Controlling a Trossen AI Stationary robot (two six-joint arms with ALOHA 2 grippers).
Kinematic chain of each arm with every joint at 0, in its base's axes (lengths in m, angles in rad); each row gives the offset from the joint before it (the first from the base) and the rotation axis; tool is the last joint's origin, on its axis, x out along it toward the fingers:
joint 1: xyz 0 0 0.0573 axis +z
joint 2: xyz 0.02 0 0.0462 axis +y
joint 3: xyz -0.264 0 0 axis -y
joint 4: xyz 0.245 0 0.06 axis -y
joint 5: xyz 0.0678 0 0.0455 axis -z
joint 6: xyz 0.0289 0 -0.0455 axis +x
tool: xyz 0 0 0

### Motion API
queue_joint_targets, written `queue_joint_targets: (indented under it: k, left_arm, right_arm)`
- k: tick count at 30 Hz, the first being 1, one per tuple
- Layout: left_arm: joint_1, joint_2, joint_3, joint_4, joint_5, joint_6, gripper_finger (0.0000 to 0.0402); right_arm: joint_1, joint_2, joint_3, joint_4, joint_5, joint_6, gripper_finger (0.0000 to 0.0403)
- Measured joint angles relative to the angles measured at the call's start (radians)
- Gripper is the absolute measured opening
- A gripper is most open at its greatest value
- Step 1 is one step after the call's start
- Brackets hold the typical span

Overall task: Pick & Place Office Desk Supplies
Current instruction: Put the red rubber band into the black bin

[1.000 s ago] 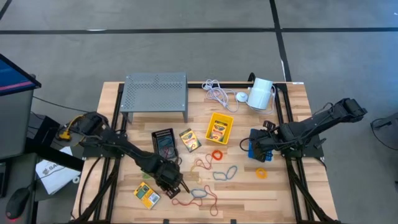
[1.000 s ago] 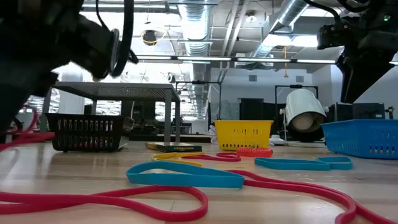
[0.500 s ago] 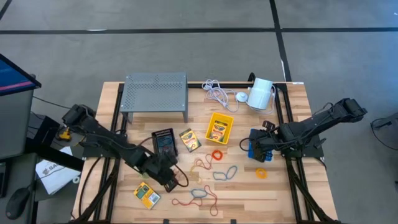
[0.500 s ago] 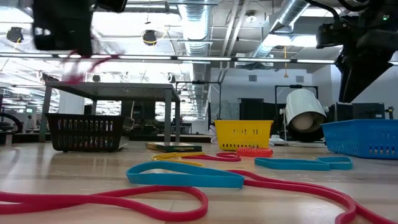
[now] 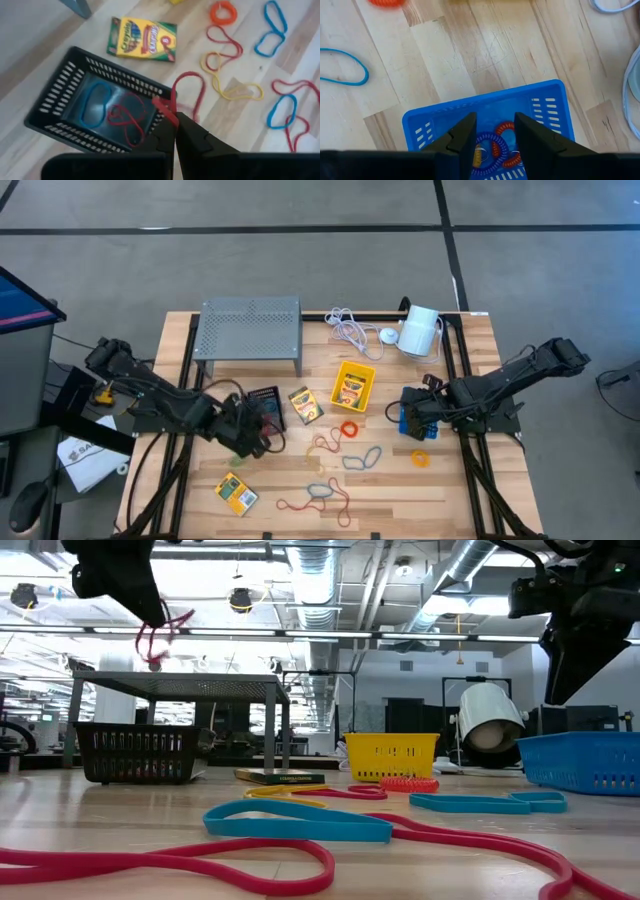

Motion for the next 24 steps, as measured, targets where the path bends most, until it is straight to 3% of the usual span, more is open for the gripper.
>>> queue_joint_targets:
  k: [9,14,24]
  left_arm:
    - [0.127,-0.135,-0.178,0.038,0.073,0.014,0.0]
    - [0.203,-0.183,-0.256,0.153,0.132,0.133,0.0]
    - [0.331,-0.202,-0.34,0.2,0.283,0.223,0.0]
  right_arm:
    - [-0.002,0.0,0.0,0.024,0.001,-0.012,0.0127]
    - [-0.016,0.0,0.0,0.063,0.001,-0.016,0.0127]
    - [-0.107,0.0,0.0,0.117,0.002,-0.027,0.0127]
